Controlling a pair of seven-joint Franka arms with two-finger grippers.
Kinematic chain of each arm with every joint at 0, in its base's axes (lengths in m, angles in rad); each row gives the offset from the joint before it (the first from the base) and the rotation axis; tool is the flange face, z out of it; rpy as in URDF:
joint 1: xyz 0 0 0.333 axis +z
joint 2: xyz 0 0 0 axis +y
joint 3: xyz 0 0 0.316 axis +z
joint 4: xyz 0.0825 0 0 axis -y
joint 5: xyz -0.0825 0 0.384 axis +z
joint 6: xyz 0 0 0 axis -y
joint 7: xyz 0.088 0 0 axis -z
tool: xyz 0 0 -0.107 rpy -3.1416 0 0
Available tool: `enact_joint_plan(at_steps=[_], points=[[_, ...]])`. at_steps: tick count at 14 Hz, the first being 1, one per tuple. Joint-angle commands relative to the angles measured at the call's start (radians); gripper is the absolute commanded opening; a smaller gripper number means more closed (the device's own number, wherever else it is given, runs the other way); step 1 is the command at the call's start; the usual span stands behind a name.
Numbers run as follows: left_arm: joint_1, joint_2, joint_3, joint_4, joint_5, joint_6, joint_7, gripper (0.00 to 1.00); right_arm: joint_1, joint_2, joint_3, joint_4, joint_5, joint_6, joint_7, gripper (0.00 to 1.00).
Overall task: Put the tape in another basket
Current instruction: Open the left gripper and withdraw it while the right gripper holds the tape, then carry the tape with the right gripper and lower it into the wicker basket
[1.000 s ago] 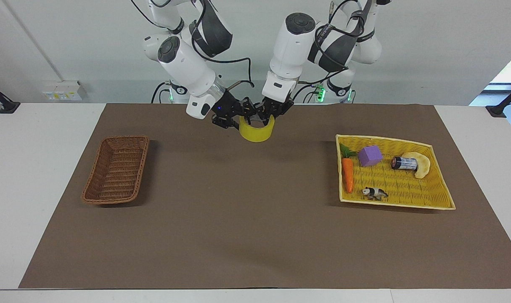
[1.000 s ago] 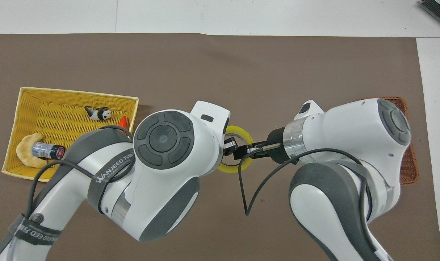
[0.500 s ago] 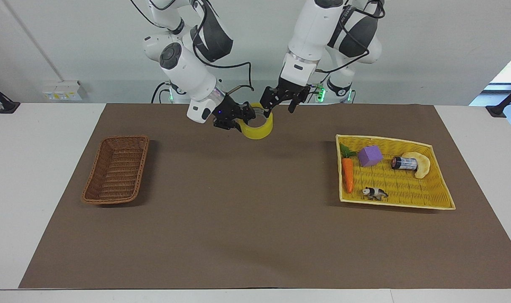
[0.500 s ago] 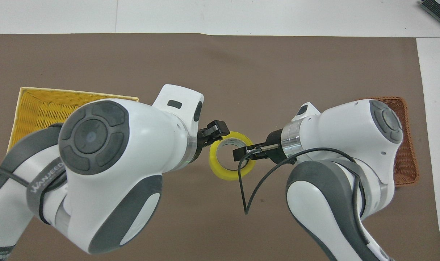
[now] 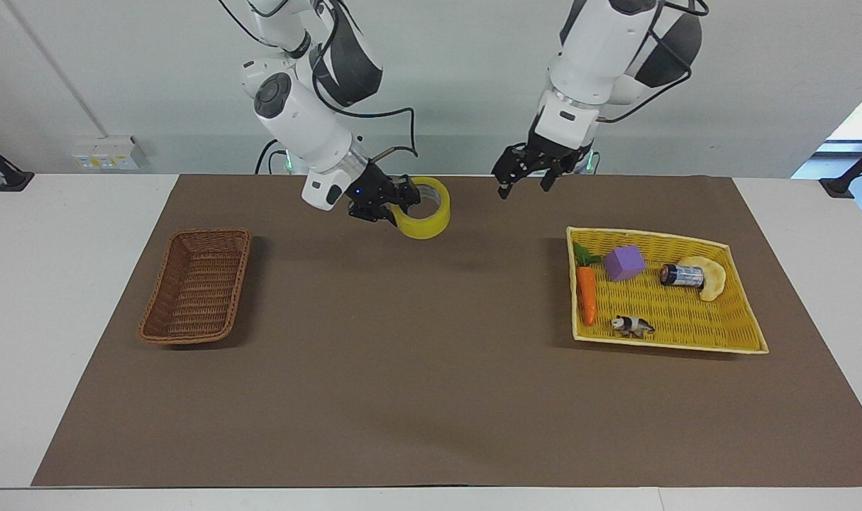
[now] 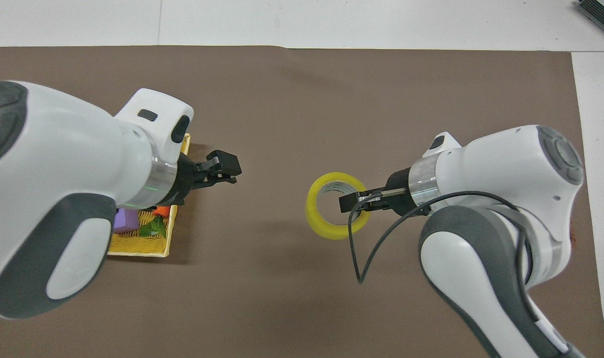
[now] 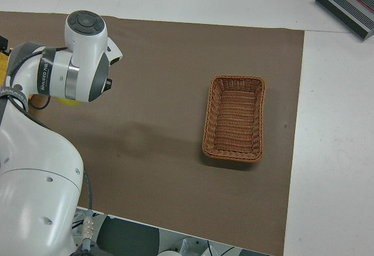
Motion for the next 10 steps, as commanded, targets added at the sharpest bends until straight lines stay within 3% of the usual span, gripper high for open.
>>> enact_joint_plan(at_steps=[1, 5, 7, 10], points=[[0.113, -0.018, -0.008, -0.016, -0.016, -0.037, 0.175, 1.00, -0.160, -0.021, 0.003, 0.080, -0.052, -0.169, -0.076, 0.00], [0.254, -0.017, -0.003, -0.013, 0.022, -0.069, 0.433, 1.00, -0.374, -0.027, 0.003, 0.100, -0.206, -0.280, -0.210, 0.00], [0.313, -0.015, -0.002, -0.013, 0.041, -0.072, 0.527, 1.00, -0.446, -0.033, 0.003, 0.077, -0.350, -0.270, -0.270, 0.00], [0.342, -0.017, -0.003, 0.013, 0.136, -0.147, 0.636, 1.00, -0.608, 0.023, 0.003, 0.030, -0.403, -0.186, -0.479, 0.00]])
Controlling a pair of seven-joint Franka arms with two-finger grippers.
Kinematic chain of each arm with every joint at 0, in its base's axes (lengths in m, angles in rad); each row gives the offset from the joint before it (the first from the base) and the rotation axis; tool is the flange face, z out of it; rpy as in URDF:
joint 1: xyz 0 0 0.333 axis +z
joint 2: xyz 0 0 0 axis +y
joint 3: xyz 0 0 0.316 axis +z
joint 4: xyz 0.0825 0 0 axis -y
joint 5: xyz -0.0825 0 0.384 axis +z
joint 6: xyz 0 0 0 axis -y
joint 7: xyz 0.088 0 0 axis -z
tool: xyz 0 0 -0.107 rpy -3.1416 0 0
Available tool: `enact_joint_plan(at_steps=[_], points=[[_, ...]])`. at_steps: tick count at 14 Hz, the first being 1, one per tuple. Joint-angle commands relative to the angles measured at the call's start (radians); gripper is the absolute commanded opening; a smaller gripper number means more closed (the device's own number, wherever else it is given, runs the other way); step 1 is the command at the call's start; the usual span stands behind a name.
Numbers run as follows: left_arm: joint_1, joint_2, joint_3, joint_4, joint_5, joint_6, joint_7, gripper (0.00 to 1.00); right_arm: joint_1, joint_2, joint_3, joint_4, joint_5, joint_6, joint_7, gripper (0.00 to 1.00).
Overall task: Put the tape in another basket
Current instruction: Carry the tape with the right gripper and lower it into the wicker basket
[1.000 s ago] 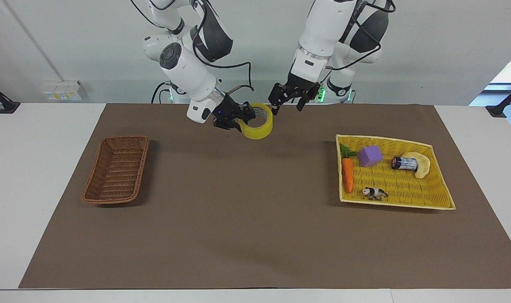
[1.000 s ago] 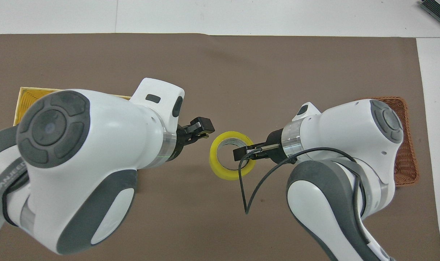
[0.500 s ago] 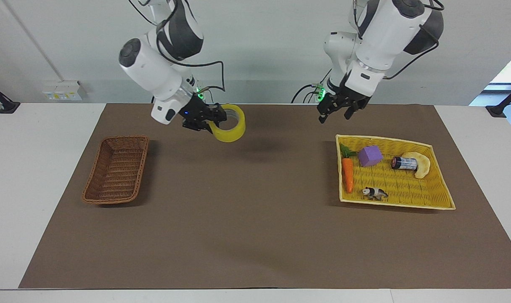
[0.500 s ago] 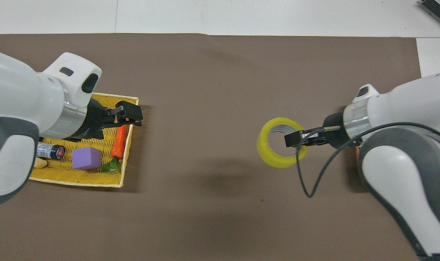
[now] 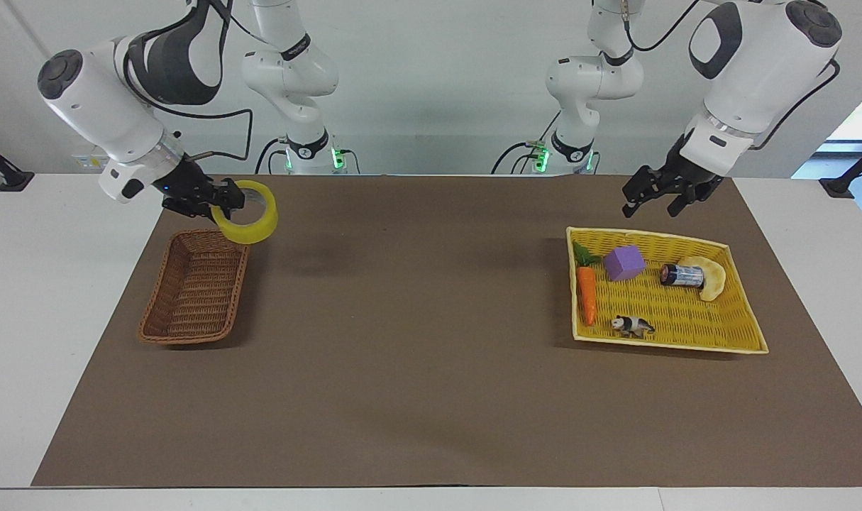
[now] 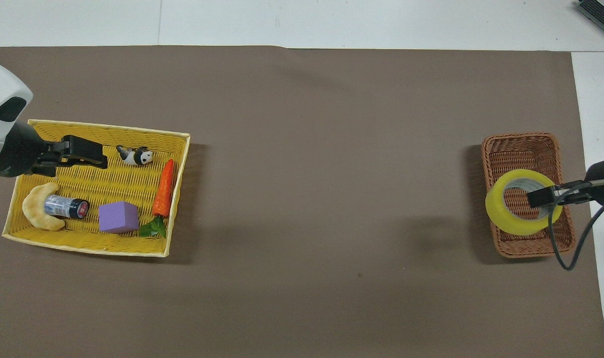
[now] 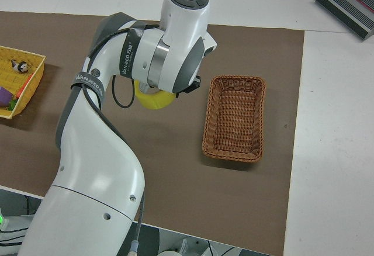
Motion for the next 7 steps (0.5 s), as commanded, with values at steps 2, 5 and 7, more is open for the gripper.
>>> enact_joint_plan(at_steps=[2, 5, 7], points=[[0.017, -0.010, -0.012, 0.043, 0.102, -0.123, 0.143, 1.00, -0.151, 0.095, 0.018, -0.032, -0.068, 0.168, -0.208, 0.00], [0.020, 0.025, -0.012, 0.138, 0.107, -0.214, 0.143, 1.00, -0.183, 0.188, 0.020, -0.020, -0.080, 0.312, -0.222, 0.00], [0.023, 0.024, -0.012, 0.135, 0.102, -0.211, 0.146, 1.00, -0.171, 0.217, 0.024, 0.023, -0.060, 0.326, -0.207, 0.00]])
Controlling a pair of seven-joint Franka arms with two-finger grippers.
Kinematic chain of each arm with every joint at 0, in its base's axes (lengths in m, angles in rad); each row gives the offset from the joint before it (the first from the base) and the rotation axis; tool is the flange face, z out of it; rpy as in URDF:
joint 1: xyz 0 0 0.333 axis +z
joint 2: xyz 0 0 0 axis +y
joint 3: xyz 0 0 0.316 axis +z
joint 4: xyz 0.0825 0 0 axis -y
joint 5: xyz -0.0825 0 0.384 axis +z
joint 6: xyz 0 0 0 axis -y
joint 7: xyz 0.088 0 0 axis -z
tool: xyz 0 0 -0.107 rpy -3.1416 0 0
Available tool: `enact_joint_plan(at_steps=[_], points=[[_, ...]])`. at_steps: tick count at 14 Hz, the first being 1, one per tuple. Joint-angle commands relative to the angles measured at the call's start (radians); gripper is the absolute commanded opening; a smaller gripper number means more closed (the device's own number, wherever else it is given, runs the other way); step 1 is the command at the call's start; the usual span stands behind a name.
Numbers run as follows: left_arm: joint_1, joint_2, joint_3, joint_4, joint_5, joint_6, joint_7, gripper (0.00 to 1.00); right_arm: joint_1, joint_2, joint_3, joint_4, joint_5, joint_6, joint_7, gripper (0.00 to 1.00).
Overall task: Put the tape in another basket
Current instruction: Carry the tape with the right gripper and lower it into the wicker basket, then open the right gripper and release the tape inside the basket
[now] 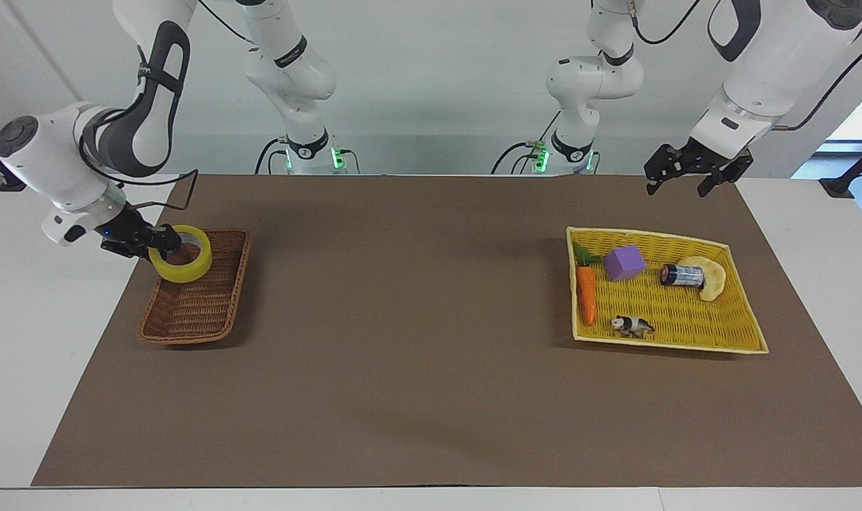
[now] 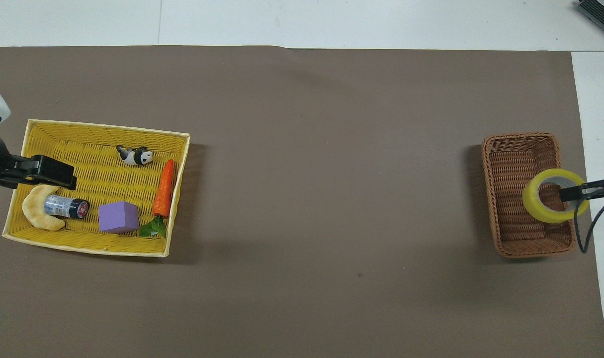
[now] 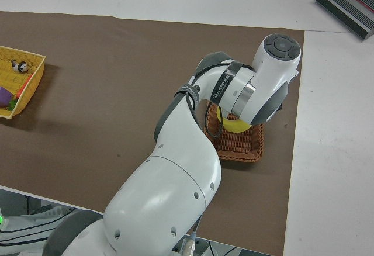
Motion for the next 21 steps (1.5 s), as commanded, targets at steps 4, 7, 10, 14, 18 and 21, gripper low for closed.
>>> enact_joint_plan(at_steps=[4, 7, 10, 14, 18, 21], points=[[0.032, 0.015, -0.011, 0.026, 0.007, -0.034, 0.012, 1.00, 0.038, 0.047, 0.027, 0.060, 0.062, 0.046, 0.061, 0.00], [0.042, -0.051, -0.010, 0.037, 0.007, -0.028, 0.015, 1.00, 0.037, 0.064, 0.027, 0.042, 0.062, 0.049, 0.061, 0.00], [0.043, -0.056, -0.010, 0.037, 0.007, -0.028, 0.015, 1.00, 0.031, 0.083, 0.026, 0.029, 0.059, 0.080, 0.037, 0.00], [0.043, -0.056, -0.010, 0.037, 0.007, -0.028, 0.015, 1.00, 0.035, 0.087, 0.024, 0.017, 0.044, 0.085, 0.035, 0.32], [0.043, -0.056, -0.010, 0.037, 0.007, -0.029, 0.015, 1.00, 0.032, 0.087, 0.024, 0.018, 0.041, 0.083, 0.033, 1.00], [0.043, -0.056, -0.010, 0.037, 0.007, -0.028, 0.015, 1.00, 0.032, 0.081, 0.026, 0.052, 0.041, 0.060, 0.035, 1.00]])
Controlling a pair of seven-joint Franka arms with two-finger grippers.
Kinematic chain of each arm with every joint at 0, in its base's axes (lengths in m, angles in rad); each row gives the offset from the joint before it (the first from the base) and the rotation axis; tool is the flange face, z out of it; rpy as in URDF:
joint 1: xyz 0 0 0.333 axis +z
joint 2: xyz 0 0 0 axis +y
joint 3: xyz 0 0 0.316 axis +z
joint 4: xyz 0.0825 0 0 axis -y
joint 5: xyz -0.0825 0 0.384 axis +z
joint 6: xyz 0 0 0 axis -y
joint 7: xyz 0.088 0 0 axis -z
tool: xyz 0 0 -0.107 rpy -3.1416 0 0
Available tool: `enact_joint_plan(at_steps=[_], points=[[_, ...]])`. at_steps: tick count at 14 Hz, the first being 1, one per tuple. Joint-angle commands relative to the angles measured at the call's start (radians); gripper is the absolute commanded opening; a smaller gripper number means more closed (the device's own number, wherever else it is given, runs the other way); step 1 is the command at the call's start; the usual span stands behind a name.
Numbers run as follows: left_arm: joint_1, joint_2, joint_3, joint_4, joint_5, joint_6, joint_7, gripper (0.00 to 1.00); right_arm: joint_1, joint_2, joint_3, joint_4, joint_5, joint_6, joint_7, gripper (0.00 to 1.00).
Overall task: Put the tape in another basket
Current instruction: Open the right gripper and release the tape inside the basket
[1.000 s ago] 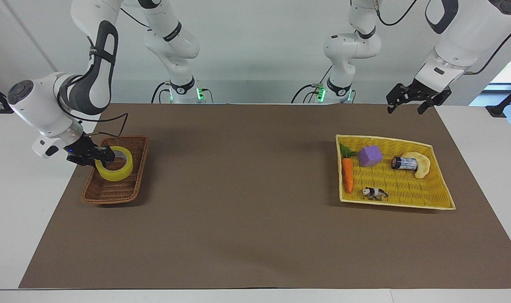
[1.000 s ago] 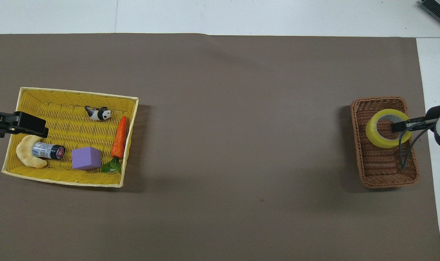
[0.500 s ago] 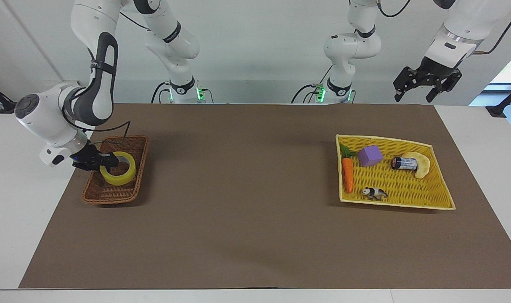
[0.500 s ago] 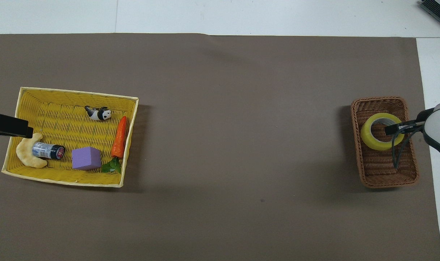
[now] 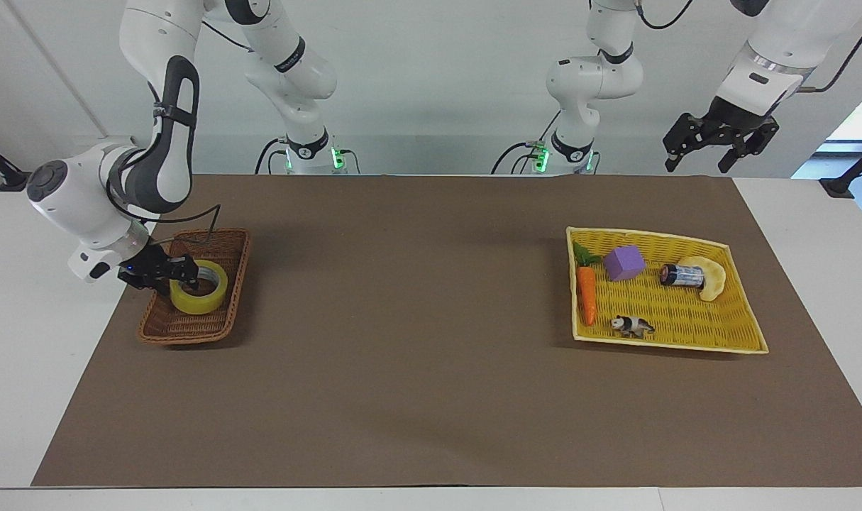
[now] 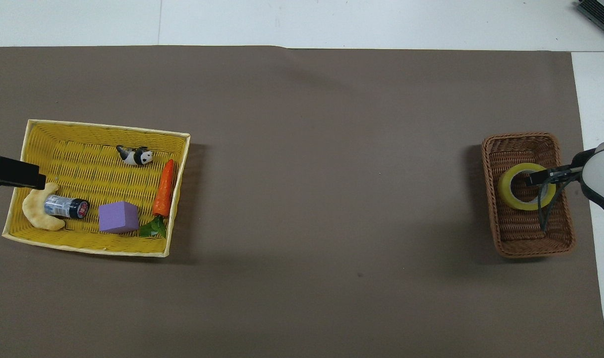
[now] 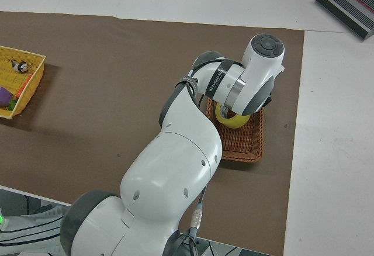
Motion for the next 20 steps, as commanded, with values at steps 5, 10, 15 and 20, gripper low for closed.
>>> enact_joint_plan(at_steps=[5, 10, 15, 20], points=[[0.016, -0.003, -0.009, 0.000, 0.007, -0.010, 0.014, 1.00, 0.067, -0.089, 0.007, 0.072, -0.001, -0.127, 0.122, 1.00], [0.016, -0.003, -0.009, 0.000, 0.007, -0.010, 0.014, 1.00, 0.234, -0.201, 0.007, 0.072, -0.110, -0.257, 0.486, 1.00], [0.016, -0.003, -0.009, 0.000, 0.007, -0.009, 0.014, 1.00, 0.334, -0.279, 0.010, 0.159, -0.158, -0.409, 0.670, 1.00], [0.016, -0.003, -0.009, 0.000, 0.007, -0.010, 0.014, 1.00, 0.321, -0.275, 0.005, 0.417, -0.157, -0.690, 0.620, 1.00]])
